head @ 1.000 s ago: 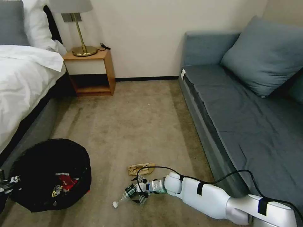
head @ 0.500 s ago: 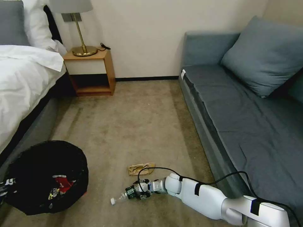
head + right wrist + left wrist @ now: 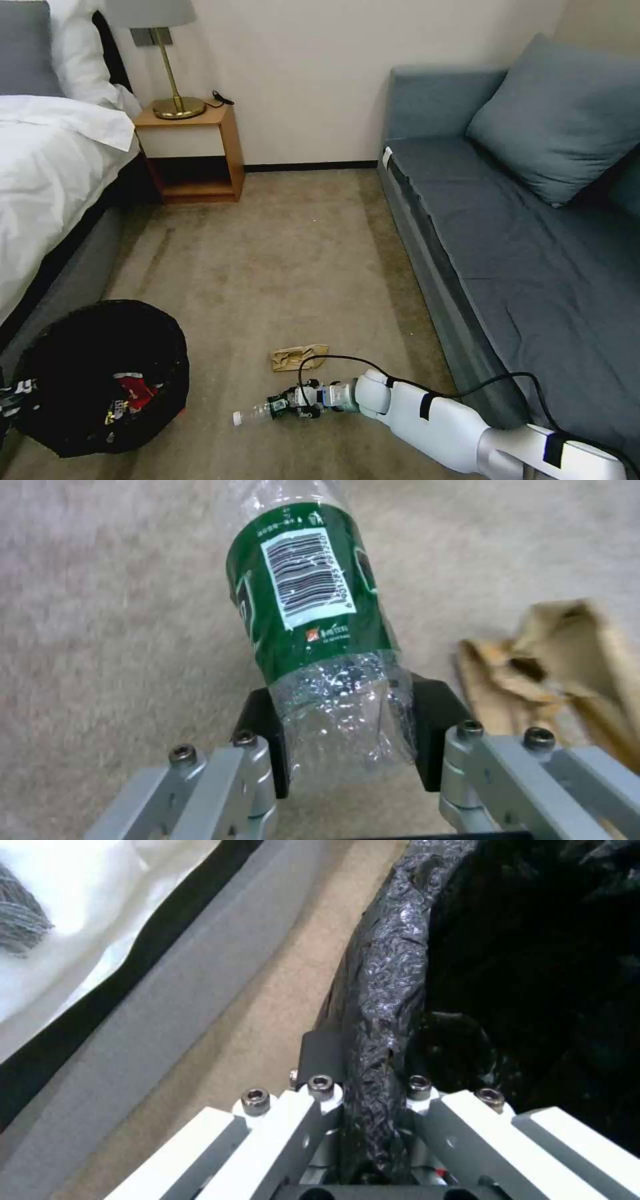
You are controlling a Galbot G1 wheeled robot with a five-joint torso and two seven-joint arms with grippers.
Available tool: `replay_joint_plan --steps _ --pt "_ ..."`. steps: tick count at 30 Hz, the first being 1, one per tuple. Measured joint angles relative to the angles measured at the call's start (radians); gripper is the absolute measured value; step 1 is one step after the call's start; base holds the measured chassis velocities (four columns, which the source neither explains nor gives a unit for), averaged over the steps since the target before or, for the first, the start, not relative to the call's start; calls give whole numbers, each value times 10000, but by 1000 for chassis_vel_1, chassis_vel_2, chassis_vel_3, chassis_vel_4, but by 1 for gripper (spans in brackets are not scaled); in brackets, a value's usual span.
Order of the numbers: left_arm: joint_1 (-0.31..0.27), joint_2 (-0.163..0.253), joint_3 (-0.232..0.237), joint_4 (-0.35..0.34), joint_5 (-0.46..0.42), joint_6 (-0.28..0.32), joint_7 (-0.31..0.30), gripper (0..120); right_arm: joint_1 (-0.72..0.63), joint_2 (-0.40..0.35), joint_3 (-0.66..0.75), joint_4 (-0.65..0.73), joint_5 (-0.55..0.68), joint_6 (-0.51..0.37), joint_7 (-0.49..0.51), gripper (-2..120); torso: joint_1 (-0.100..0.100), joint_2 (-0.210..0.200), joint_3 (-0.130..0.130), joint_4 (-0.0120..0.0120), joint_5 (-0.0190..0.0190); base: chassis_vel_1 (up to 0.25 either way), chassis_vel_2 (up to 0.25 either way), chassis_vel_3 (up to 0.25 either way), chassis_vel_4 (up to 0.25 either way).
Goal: Pick up the trash bin, then pick up the garbage on the floor and place it into the trash bin.
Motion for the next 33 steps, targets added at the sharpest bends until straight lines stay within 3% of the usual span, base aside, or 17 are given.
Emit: replay_joint_plan --steps 8,12,17,20,28,33 --pt "-74 -31 139 44 3 -39 -2 4 -1304 -896 1937 2079 1048 -328 266 35 -1 0 -1 0 1 0 0 0 0" --pt "-159 -152 351 139 46 -83 -9 4 -2703 -1332 3377 4038 2679 -1033 770 35 -1 0 -1 -2 0 0 0 0 0" --pt "-198 -192 472 161 133 -98 -13 4 -3146 -1465 3818 5078 3520 -1424 1193 35 0 1 -1 -3 1 0 0 0 0" --pt "-184 -293 660 95 258 -130 -20 4 -3402 -1459 4170 6516 4933 -2112 2141 35 0 0 -1 0 1 0 0 0 0" --pt "-90 -460 882 -133 394 -158 -35 4 -3111 -1139 3379 8445 5947 -2814 3183 35 0 0 -1 0 -1 0 0 0 0" --pt "-34 -455 872 -140 437 -207 -35 4 -2611 -581 2355 8749 6637 -3324 3643 35 0 0 -1 1 -3 0 0 0 0"
